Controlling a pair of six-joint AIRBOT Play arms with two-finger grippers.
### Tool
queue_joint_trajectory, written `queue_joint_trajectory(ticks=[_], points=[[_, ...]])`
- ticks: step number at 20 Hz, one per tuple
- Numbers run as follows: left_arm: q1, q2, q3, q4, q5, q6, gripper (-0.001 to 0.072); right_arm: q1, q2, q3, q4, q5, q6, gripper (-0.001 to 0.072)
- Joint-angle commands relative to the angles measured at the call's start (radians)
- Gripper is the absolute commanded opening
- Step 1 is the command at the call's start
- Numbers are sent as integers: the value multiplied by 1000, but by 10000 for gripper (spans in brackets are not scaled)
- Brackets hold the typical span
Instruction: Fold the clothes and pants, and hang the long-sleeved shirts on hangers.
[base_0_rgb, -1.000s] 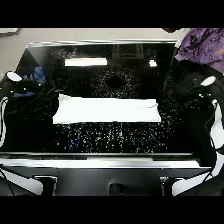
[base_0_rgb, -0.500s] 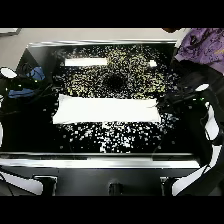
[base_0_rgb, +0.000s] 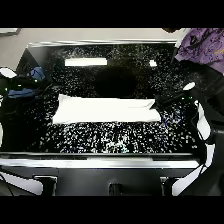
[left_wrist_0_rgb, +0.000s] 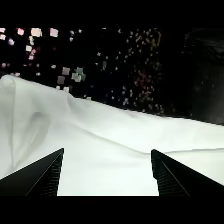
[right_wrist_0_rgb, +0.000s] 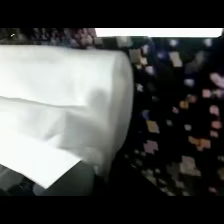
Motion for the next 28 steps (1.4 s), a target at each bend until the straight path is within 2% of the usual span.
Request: queue_joint_trajectory(ticks=[1, 2, 3, 4, 7, 10, 15, 19, 23, 28], points=[[-38, -3, 1, -31, 0, 0, 578, 2, 92, 45, -73, 45, 102, 24], [-65, -8, 1, -31, 2, 0, 373, 2, 124, 74, -114, 78, 141, 24], [-99, -13, 1, -31, 6, 0, 96, 2, 154, 103, -140, 114, 179, 24], [-142, -18, 1, -31, 24, -1, 17, 2, 179, 130, -158, 142, 210, 24], [-295, -38, 1, -32, 121, -69, 17, 2, 261, 190, -209, 177, 276, 24], [-459, -65, 1, -42, 280, -141, 16, 2, 327, 224, -233, 177, 291, 24], [-692, -164, 1, -248, 493, -150, 16, 2, 430, 225, -241, 214, 328, 24], [-810, -249, 2, -386, 540, -108, 16, 2, 511, 225, -249, 230, 443, 24], [-883, -330, 50, -592, 541, 2, 15, 2, 570, 224, -249, 277, 548, 24], [-952, -451, 238, -693, 541, 3, 15, 2, 624, 224, -274, 296, 645, 24]])
